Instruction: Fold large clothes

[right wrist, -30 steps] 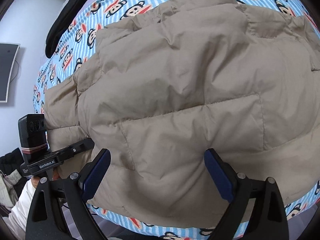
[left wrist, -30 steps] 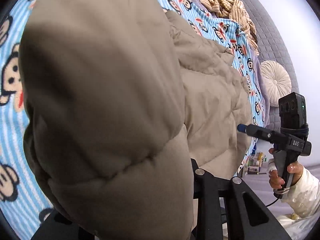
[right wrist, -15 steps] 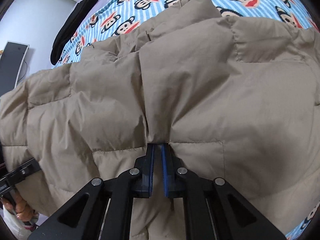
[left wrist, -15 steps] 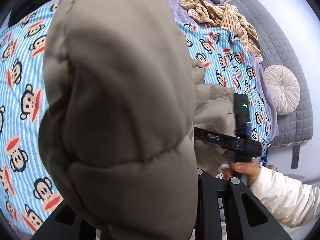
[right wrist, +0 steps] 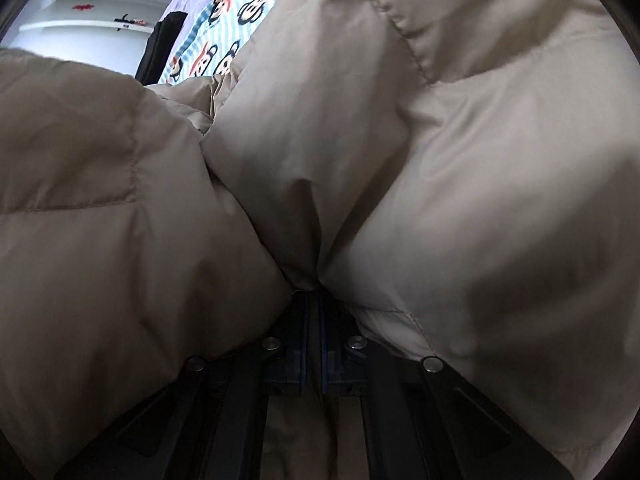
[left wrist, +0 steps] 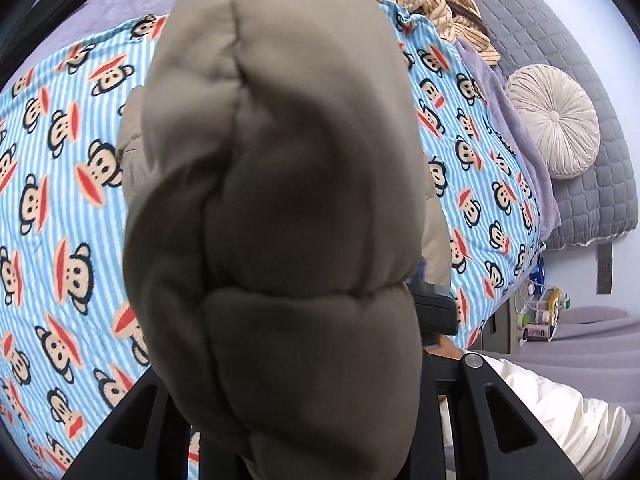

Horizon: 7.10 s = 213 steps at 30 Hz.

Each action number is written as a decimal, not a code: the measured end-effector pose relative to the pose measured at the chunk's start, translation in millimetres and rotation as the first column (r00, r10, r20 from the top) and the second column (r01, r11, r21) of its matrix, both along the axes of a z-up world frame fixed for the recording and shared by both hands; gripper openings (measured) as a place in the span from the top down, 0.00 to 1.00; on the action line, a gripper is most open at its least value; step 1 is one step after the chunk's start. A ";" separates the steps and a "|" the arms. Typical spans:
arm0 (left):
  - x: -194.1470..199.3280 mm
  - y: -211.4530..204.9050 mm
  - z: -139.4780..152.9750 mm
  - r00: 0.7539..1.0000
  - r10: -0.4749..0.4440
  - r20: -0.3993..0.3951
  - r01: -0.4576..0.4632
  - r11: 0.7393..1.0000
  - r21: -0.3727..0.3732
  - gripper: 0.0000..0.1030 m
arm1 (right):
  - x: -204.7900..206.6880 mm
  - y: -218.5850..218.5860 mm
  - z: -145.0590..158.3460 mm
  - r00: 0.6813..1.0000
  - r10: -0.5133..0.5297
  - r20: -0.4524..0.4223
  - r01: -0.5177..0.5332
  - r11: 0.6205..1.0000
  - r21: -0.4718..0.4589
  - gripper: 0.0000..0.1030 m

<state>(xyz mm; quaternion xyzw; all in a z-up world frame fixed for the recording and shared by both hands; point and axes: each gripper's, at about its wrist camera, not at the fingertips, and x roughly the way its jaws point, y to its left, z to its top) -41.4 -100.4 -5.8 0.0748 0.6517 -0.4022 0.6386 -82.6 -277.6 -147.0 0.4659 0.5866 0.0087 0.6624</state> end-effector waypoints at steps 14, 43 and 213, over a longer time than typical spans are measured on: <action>-30.0 -56.5 -8.4 0.996 -0.081 -0.032 0.083 0.996 0.036 0.54 | -79.6 -58.5 50.7 0.984 -0.165 0.060 0.165 0.986 0.000 0.93; -13.1 -163.8 -67.2 0.982 -0.188 0.031 0.190 0.977 -0.100 0.24 | -181.1 -57.9 158.6 0.951 -0.156 0.266 0.184 0.979 -0.083 0.10; 9.1 -47.6 -89.2 0.984 0.160 0.073 -0.153 0.984 -0.092 0.26 | -94.9 -172.5 -1.2 0.999 -0.022 0.048 0.013 0.984 0.179 0.51</action>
